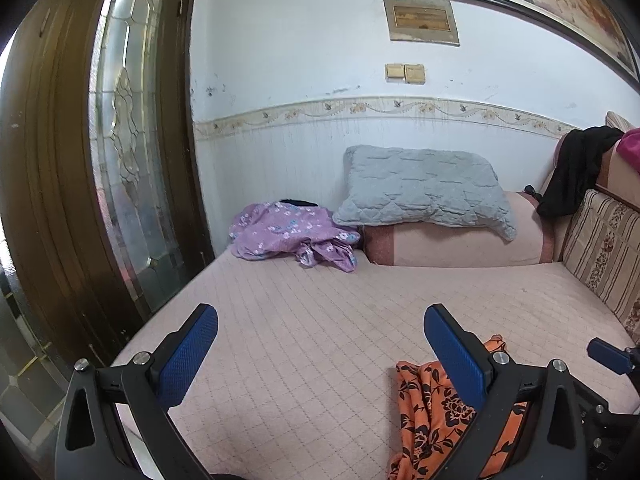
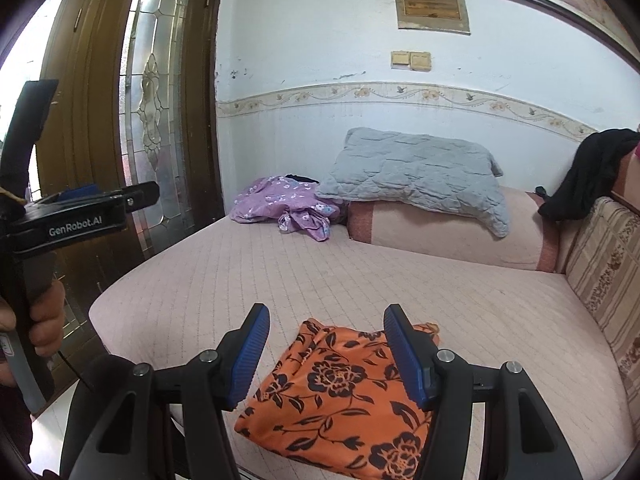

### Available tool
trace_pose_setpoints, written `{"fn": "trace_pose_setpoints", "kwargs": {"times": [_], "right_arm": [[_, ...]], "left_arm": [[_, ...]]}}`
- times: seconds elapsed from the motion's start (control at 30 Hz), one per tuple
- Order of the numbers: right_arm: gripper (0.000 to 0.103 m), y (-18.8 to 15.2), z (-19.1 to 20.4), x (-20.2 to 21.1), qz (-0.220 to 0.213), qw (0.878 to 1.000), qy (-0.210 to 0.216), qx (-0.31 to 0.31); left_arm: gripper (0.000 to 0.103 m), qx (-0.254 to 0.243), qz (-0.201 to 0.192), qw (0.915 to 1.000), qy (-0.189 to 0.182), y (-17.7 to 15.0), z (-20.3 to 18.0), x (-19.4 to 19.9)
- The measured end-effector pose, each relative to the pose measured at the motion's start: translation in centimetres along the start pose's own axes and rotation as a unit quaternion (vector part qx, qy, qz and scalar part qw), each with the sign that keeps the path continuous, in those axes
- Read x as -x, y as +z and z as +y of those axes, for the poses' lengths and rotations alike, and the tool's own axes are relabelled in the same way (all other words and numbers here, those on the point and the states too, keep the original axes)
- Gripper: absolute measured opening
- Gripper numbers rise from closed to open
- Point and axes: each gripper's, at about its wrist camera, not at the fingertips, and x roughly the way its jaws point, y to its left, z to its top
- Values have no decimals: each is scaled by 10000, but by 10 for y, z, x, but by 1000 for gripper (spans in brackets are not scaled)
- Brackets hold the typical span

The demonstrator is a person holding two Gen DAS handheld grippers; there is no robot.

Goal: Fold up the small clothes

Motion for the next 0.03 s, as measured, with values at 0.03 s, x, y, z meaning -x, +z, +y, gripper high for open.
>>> {"fn": "trace_pose_setpoints", "kwargs": {"times": [0.03], "right_arm": [[65, 0, -3, -5, 34, 10000, 20, -20]], "left_arm": [[103, 39, 89, 10000, 2, 0, 1, -11]]}}
